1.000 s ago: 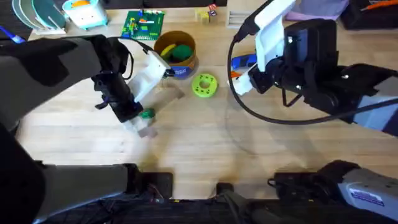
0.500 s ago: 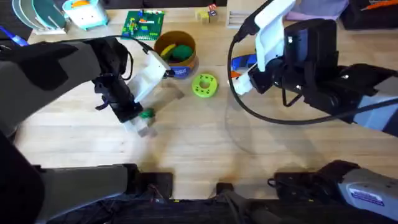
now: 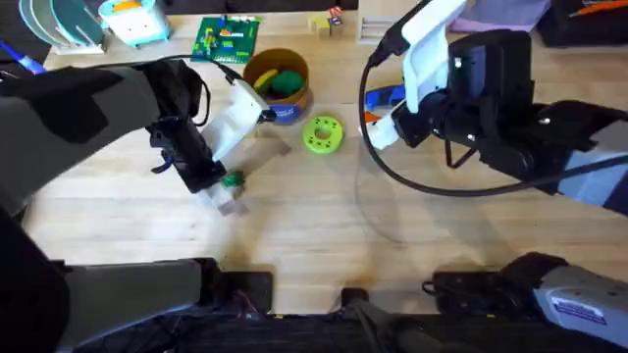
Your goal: Pick up the gripper from the table and insert it into the empty holder that is missing its gripper. Then pick up a screw, insert it into the mounting hole, and use the screwdriver to tighten it. Finally, clean up the table by picking up the vegetable and placing it into the bucket.
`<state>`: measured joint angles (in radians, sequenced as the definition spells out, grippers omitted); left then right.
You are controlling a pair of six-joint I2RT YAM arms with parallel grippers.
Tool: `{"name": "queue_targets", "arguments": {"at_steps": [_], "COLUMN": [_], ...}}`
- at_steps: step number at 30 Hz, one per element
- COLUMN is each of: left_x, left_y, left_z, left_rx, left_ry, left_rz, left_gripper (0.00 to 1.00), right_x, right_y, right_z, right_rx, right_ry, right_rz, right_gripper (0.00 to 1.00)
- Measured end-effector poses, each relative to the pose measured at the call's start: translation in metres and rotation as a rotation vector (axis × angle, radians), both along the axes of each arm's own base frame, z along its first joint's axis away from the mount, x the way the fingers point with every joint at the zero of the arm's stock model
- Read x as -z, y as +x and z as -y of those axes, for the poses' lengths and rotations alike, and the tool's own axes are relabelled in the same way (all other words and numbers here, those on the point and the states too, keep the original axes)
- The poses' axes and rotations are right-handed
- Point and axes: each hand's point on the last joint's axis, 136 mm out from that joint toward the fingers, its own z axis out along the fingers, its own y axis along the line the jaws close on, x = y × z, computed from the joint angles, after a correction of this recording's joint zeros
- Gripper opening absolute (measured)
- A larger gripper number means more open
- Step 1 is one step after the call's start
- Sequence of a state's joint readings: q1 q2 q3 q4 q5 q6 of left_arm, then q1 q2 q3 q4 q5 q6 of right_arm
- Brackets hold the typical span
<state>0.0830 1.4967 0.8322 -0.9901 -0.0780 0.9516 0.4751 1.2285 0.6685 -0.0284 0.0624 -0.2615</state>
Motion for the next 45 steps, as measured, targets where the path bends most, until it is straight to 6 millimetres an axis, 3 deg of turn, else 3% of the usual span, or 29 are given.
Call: {"name": "queue_targets", "arguments": {"at_steps": [8, 20, 22, 31, 36, 39, 45], "left_x": [0.000, -0.001, -0.001, -0.002, -0.010, -0.028, -0.092], "left_y": [0.000, 0.003, 0.005, 0.005, 0.006, 0.027, 0.097], "left_z": [0.000, 0.001, 0.002, 0.002, 0.012, 0.017, 0.017], "left_rx": [0.002, 0.010, 0.013, 0.002, -0.008, -0.018, -0.097], "left_ry": [0.000, -0.004, -0.012, -0.014, -0.074, -0.105, -0.129], "left_rz": [-0.001, 0.014, 0.023, 0.024, -0.006, 0.046, 0.285], "left_gripper": [0.993, 0.236, 0.041, 0.023, 0.023, 0.023, 0.023], "right_x": [0.000, 0.000, 0.000, 0.000, 0.000, 0.000, -0.001], "right_y": [0.000, 0.000, 0.000, 0.000, 0.000, 0.000, 0.001], "right_z": [0.000, 0.000, 0.000, 0.000, 0.000, 0.000, 0.000], "right_rx": [0.000, 0.000, 0.000, 0.000, 0.000, 0.000, 0.000], "right_ry": [0.000, 0.000, 0.000, 0.000, 0.000, 0.001, 0.003], "right_rz": [0.000, 0.000, 0.000, 0.001, 0.001, 0.001, 0.006], "right_gripper": [0.993, 0.994, 0.994, 0.994, 0.994, 0.994, 0.994]}}
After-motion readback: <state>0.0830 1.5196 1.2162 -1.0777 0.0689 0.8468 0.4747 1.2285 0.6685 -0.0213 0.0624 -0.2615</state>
